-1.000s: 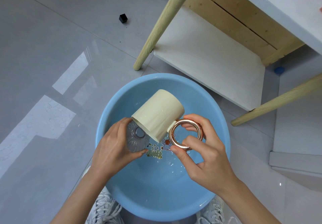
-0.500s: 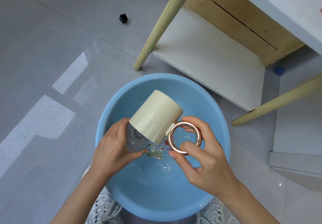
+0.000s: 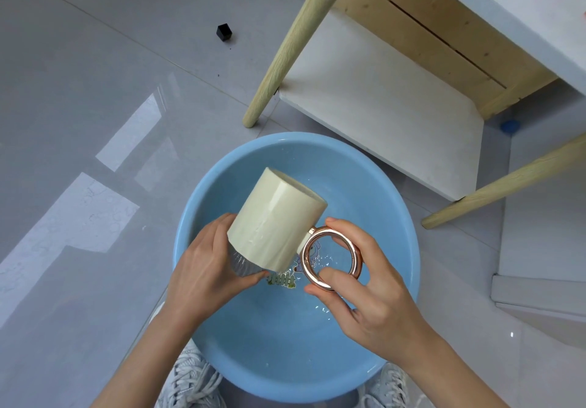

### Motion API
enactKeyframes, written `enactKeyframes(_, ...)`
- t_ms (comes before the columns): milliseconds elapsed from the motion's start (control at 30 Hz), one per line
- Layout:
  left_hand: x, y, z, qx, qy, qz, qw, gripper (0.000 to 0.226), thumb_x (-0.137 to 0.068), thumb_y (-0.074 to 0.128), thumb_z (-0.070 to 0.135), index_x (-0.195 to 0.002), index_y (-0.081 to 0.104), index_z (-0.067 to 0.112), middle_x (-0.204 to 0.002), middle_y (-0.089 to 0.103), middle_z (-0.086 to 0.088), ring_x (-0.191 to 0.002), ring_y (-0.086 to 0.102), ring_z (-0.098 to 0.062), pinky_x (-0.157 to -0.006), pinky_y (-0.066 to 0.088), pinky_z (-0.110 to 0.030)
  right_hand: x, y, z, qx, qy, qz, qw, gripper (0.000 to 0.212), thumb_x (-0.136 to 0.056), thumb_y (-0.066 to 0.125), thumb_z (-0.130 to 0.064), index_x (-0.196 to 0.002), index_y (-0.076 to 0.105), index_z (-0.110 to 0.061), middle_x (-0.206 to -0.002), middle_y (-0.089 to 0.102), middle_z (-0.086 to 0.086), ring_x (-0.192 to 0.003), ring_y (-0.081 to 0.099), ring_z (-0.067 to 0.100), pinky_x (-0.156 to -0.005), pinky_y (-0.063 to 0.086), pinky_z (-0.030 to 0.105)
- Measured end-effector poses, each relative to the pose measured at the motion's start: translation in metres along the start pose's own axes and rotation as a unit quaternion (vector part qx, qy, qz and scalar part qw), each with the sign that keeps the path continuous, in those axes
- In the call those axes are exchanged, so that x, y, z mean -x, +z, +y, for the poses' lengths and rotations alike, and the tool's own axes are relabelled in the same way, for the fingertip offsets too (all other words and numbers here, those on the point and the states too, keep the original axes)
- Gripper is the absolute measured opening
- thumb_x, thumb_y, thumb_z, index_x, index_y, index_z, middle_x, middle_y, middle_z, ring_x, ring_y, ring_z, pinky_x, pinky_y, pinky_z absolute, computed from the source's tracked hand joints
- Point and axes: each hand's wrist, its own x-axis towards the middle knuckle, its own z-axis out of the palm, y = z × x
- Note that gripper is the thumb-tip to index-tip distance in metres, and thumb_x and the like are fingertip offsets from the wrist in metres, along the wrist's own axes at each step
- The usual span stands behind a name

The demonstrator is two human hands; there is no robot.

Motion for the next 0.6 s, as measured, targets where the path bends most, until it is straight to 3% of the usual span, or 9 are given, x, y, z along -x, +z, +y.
enactKeyframes(200,0.001,0.002,-0.003,-0.012,-0.005,-0.015,1.000,0.095,-0.046,0.088,0.049,-0.122,0.046,0.011,-0.118,0.062,-0.004,-0.105,0.045,-0.013,-0.074,0.052,-0.030,-0.003,0.003,0.005,-0.146,0.130,0.084,0.977,0.023,-0.086,0.068,-0.021,-0.074,0.070,-0.002,-0.121,0.052,0.015,-0.114,0.057,0.023,-0.099,0.047,0.030)
enactKeyframes(400,0.001,0.004,-0.004,-0.009,-0.014,-0.020,1.000,0.095,-0.047,0.088,0.051,-0.124,0.045,0.014,-0.121,0.060,-0.004,-0.107,0.046,-0.013,-0.078,0.051,-0.032,-0.001,0.016,0.038,-0.137,0.295,0.112,0.939,0.022,-0.080,0.071,-0.030,-0.076,0.072,-0.008,-0.110,0.055,0.003,-0.097,0.057,-0.003,-0.086,0.040,0.006)
enactKeyframes(600,0.001,0.004,-0.003,-0.011,-0.020,-0.022,0.999,0.094,-0.048,0.087,0.050,-0.124,0.046,0.014,-0.122,0.059,-0.003,-0.108,0.047,-0.014,-0.079,0.050,-0.032,0.011,0.042,0.073,-0.049,0.294,0.063,0.952,0.021,-0.080,0.068,-0.028,-0.074,0.070,-0.008,-0.112,0.052,0.009,-0.093,0.061,0.023,-0.084,0.040,0.013)
